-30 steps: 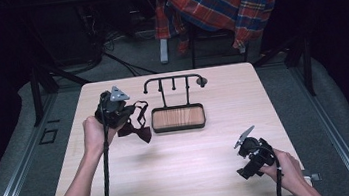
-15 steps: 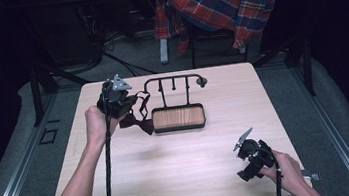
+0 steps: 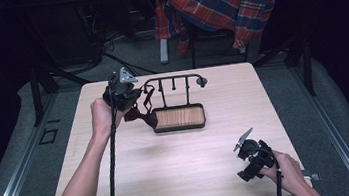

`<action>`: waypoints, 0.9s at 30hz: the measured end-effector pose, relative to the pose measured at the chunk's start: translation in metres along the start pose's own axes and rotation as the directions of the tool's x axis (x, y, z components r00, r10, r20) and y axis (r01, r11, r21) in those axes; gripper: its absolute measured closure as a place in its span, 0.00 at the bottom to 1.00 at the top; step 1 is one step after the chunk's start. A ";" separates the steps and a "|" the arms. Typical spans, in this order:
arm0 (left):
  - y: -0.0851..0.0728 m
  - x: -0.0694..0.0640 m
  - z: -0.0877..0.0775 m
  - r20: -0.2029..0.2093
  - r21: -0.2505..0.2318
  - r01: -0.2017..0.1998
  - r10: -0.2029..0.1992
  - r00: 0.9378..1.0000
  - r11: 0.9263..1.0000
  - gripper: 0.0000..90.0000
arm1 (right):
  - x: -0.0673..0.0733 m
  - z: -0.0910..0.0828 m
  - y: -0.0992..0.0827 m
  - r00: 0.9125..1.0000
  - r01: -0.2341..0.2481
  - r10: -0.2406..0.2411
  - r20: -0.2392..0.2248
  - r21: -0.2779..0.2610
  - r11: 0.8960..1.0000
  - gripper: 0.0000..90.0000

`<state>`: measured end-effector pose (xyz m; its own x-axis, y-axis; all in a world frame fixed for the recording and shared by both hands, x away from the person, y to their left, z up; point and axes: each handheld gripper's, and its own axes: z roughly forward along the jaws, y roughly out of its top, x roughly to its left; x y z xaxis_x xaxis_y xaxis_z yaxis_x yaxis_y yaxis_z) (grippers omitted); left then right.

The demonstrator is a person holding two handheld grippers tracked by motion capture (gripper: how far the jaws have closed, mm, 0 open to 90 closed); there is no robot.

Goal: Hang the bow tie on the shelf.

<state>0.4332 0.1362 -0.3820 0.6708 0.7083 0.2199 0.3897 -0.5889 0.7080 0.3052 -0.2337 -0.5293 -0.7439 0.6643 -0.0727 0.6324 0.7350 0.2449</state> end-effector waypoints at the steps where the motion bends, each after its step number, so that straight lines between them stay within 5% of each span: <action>1: 0.003 0.001 0.002 -0.006 0.002 -0.004 0.004 1.000 1.000 0.99 | 0.000 0.001 0.000 1.000 -0.004 0.004 -0.006 -0.005 1.000 0.14; 15: 0.015 0.013 0.017 -0.037 0.019 0.007 -0.006 0.999 1.000 0.99 | -0.002 0.000 -0.001 1.000 0.009 -0.009 -0.007 0.007 1.000 0.14; 27: 0.009 0.019 0.038 -0.039 0.060 0.040 -0.038 0.999 0.997 0.99 | 0.000 0.001 -0.001 1.000 -0.004 0.004 -0.007 -0.005 1.000 0.14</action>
<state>0.4738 0.1299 -0.3974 0.6304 0.7448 0.2186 0.4539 -0.5822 0.6746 0.3051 -0.2346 -0.5308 -0.7430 0.6661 -0.0653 0.6342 0.7317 0.2498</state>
